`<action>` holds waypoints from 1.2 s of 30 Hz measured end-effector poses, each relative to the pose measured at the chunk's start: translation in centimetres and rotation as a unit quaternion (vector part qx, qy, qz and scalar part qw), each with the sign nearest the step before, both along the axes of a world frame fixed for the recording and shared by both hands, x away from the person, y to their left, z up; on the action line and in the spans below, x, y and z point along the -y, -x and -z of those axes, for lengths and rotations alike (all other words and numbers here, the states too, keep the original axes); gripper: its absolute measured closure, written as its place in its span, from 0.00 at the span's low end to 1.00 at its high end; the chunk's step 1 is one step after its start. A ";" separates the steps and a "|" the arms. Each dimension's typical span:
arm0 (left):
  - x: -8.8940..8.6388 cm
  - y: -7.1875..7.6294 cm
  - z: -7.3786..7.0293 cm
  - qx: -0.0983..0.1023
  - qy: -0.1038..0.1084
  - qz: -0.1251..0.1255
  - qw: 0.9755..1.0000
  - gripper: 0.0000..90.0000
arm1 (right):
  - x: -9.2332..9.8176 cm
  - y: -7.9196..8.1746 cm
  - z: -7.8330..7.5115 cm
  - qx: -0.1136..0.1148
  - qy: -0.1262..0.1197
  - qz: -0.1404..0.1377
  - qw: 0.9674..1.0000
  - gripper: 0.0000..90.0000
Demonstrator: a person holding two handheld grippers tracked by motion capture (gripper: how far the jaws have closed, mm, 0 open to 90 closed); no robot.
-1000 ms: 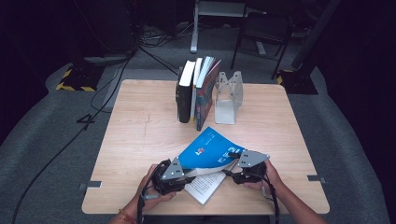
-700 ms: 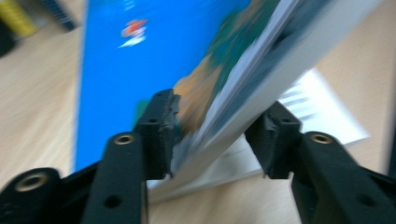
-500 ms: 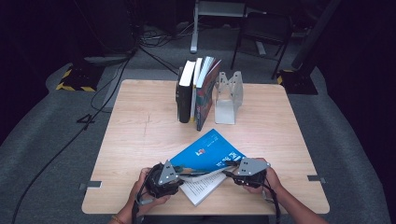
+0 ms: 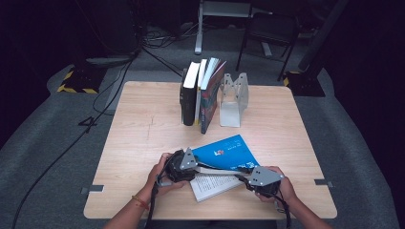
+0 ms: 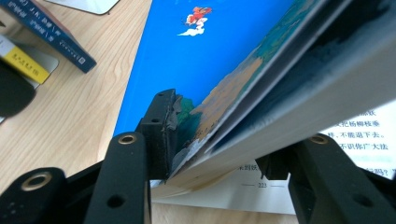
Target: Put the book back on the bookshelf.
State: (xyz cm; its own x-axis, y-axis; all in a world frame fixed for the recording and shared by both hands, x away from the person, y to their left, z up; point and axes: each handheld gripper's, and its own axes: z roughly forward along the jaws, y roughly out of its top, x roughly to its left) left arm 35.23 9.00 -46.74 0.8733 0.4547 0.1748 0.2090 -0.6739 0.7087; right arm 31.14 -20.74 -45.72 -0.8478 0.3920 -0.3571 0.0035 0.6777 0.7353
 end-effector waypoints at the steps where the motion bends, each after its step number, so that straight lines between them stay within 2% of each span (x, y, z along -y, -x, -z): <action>1: 0.1 0.1 -0.1 0.003 -0.002 0.000 1.000 0.61 | 0.1 -0.1 -0.1 -0.003 -0.002 0.000 1.000 0.81; 2: 0.1 0.6 -0.2 0.005 0.002 0.008 1.000 0.61 | 0.2 -0.1 -0.2 -0.004 -0.003 0.002 1.000 0.81; 3: 0.0 0.9 -0.5 -0.001 0.024 0.021 0.999 0.60 | 0.2 -0.1 -0.3 -0.006 -0.005 0.001 1.000 0.80; 4: 0.1 1.5 -1.0 0.001 0.037 0.032 0.999 0.60 | 0.1 -0.2 -0.3 -0.006 -0.002 0.001 1.000 0.80; 5: 0.1 1.5 -1.0 0.001 0.037 0.032 0.999 0.60 | 0.1 -0.2 -0.3 -0.006 -0.002 0.001 1.000 0.80; 6: 0.4 2.2 -1.6 0.012 0.042 0.045 0.998 0.60 | 0.1 -0.2 -0.3 -0.009 -0.001 -0.001 1.000 0.80; 8: 1.0 3.0 -2.3 0.017 0.052 0.055 0.997 0.62 | 0.2 -0.3 -0.3 -0.013 -0.004 -0.001 1.000 0.78; 11: 2.2 3.6 -2.3 0.025 0.030 0.050 0.998 0.71 | 0.2 -0.5 -0.4 -0.018 -0.014 0.002 1.000 0.75; 13: 2.2 3.6 -2.0 0.020 0.027 0.052 0.998 0.74 | 0.5 -0.8 -0.2 -0.033 -0.023 0.000 0.999 0.71; 14: 2.1 3.7 -1.9 0.018 0.027 0.052 0.998 0.76 | 0.7 -1.0 -0.1 -0.035 -0.031 -0.004 0.999 0.65; 17: 1.5 3.5 -1.6 0.007 0.037 0.051 0.998 0.79 | 1.9 -1.7 0.0 -0.045 -0.049 0.013 0.998 0.53; 20: 0.8 3.3 -1.6 0.003 0.042 0.051 0.998 0.79 | 3.6 -2.5 0.2 -0.056 -0.066 0.034 0.996 0.46; 22: 0.2 3.1 -1.4 -0.003 0.045 0.047 0.998 0.79 | 4.5 -3.1 0.7 -0.079 -0.074 0.041 0.993 0.43; 23: -0.3 3.0 -1.2 -0.009 0.050 0.047 0.998 0.79 | 4.7 -3.3 0.9 -0.086 -0.072 0.039 0.993 0.43; 28: -1.7 2.8 -1.0 -0.016 0.057 0.040 0.997 0.77 | 4.6 -3.6 1.3 -0.085 -0.050 0.044 0.994 0.43; 29: -2.0 2.7 -1.0 -0.019 0.062 0.040 0.997 0.77 | 4.7 -3.9 1.6 -0.093 -0.051 0.049 0.993 0.44; 31: -2.5 2.5 -0.9 -0.023 0.063 0.043 0.997 0.77 | 4.7 -4.1 1.7 -0.095 -0.052 0.050 0.993 0.44; 33: -2.7 2.4 -0.7 -0.025 0.057 0.049 0.997 0.77 | 4.4 -4.3 1.7 -0.080 -0.054 0.056 0.994 0.46; 36: -3.2 2.2 -0.8 -0.028 0.055 0.055 0.997 0.77 | 4.1 -4.4 1.4 -0.068 -0.064 0.047 0.995 0.47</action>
State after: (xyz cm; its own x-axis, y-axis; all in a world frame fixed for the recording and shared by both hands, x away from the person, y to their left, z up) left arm 33.05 12.20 -45.96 0.9258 0.3697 0.0783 0.1801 -0.6137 0.7687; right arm 35.54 -24.87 -47.13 -0.8423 0.5065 -0.1845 0.1673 0.5710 0.8037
